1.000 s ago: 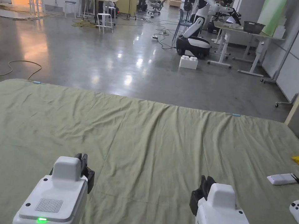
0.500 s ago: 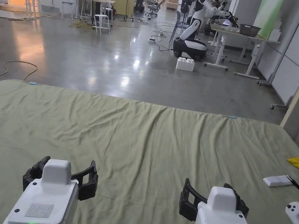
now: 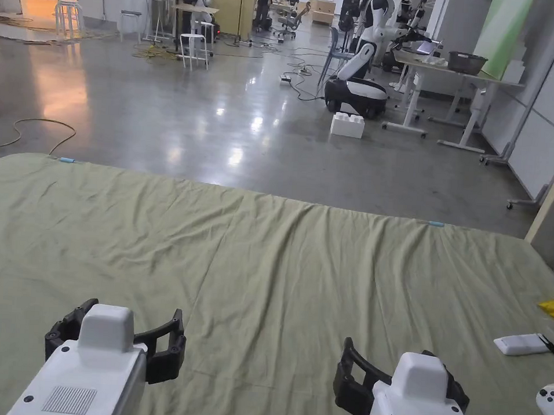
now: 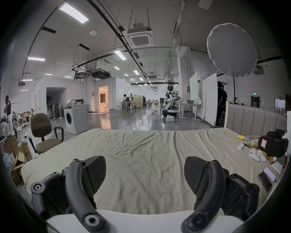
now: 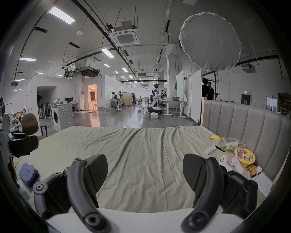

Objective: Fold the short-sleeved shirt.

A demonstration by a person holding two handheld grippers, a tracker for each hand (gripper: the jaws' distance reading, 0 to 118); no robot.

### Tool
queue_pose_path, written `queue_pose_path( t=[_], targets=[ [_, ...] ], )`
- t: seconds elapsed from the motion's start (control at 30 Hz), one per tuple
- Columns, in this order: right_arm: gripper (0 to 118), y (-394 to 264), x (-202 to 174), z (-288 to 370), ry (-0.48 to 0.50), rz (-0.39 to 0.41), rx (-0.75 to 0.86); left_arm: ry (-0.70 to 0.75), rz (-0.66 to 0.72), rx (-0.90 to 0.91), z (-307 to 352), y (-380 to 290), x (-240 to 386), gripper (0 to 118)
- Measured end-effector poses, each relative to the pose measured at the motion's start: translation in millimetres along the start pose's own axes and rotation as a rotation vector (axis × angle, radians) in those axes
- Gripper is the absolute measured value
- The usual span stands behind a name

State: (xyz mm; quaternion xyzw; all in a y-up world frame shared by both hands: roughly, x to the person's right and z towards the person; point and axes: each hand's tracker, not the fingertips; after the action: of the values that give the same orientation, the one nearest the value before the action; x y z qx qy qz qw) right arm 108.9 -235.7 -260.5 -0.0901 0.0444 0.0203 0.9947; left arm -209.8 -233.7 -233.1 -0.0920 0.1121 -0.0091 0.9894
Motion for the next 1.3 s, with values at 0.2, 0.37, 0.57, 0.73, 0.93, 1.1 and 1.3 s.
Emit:
queue_pose_path(
  t=[0.2,0.37,0.57,0.73,0.93,1.1,1.3],
  targets=[
    [110,3.5,-1.5,-3.5,-0.032,-0.026,0.003,-0.006,0.043,-0.005,-4.9,0.4,-3.3,109],
    [116,5.3,-2.8,-10.2,-0.079,-0.022,-0.017,-0.033,0.049,-0.009,-4.1,3.4,-5.1,113],
    [116,12.1,-4.6,-17.7,-0.156,-0.068,-0.092,-0.041,0.042,-0.012,-3.3,7.4,-4.3,114],
    [116,20.1,-9.7,-20.8,-0.189,-0.094,-0.168,-0.009,0.024,-0.02,-5.0,5.5,-2.1,114],
    [116,27.5,-5.7,-20.8,-0.123,-0.199,-0.216,-0.019,0.03,-0.028,-4.8,4.4,-2.5,114],
    [116,28.4,-9.1,-25.3,-0.144,-0.182,-0.255,-0.015,0.033,-0.037,-5.7,4.2,-4.1,114],
    [116,28.4,-10.6,-26.1,-0.148,-0.149,-0.245,-0.01,0.031,-0.042,-5.7,3.8,-6.6,114]
  ],
)
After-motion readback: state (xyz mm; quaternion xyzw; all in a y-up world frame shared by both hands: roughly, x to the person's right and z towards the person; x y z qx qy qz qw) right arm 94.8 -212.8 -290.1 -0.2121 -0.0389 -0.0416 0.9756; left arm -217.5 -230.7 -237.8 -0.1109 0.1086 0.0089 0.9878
